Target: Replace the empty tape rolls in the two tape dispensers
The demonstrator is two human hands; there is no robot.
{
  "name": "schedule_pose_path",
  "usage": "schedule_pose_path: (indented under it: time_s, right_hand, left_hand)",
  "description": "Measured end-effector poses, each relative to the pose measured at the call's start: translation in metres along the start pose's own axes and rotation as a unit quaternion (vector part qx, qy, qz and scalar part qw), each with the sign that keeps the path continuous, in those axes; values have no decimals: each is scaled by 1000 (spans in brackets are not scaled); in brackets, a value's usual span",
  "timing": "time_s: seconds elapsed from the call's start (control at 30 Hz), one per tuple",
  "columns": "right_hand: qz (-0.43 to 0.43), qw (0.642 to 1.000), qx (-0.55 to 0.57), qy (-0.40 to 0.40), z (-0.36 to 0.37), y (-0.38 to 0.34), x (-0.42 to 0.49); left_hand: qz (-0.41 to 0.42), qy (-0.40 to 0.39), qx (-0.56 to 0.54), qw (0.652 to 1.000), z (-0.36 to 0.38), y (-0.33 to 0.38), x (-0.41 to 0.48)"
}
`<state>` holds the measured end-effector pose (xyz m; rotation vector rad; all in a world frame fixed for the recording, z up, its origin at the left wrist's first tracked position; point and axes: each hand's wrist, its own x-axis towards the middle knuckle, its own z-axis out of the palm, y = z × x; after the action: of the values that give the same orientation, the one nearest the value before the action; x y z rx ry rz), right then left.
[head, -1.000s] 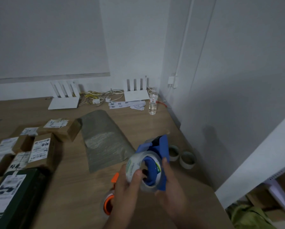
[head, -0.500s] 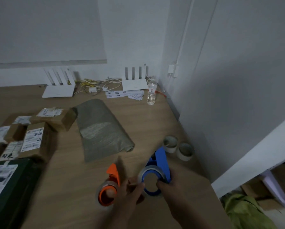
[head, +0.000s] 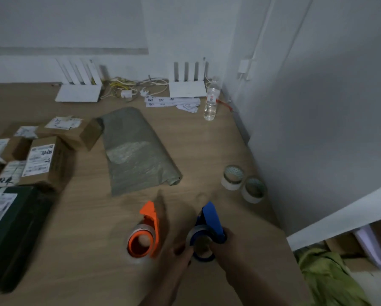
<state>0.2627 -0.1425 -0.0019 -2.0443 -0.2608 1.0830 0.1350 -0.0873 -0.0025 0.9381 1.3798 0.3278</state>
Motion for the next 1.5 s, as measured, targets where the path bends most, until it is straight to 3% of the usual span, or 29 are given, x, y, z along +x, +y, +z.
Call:
schedule_pose_path:
  time_s: [0.4, 0.8, 1.0, 1.3, 1.5]
  right_hand:
    - [22, 999, -29, 7, 17, 25, 30]
    - [10, 998, -58, 16, 17, 28, 26]
    - [14, 998, -35, 46, 17, 26, 14]
    - [-8, 989, 54, 138, 24, 32, -18]
    - [-17, 986, 94, 137, 19, 19, -47]
  left_hand:
    - [128, 4, 203, 971, -8, -34, 31]
    - [166, -26, 182, 969, -14, -41, 36]
    - [119, -50, 150, 980, -18, -42, 32]
    - [116, -83, 118, 983, -39, -34, 5]
    - [135, -94, 118, 979, -62, -32, -5]
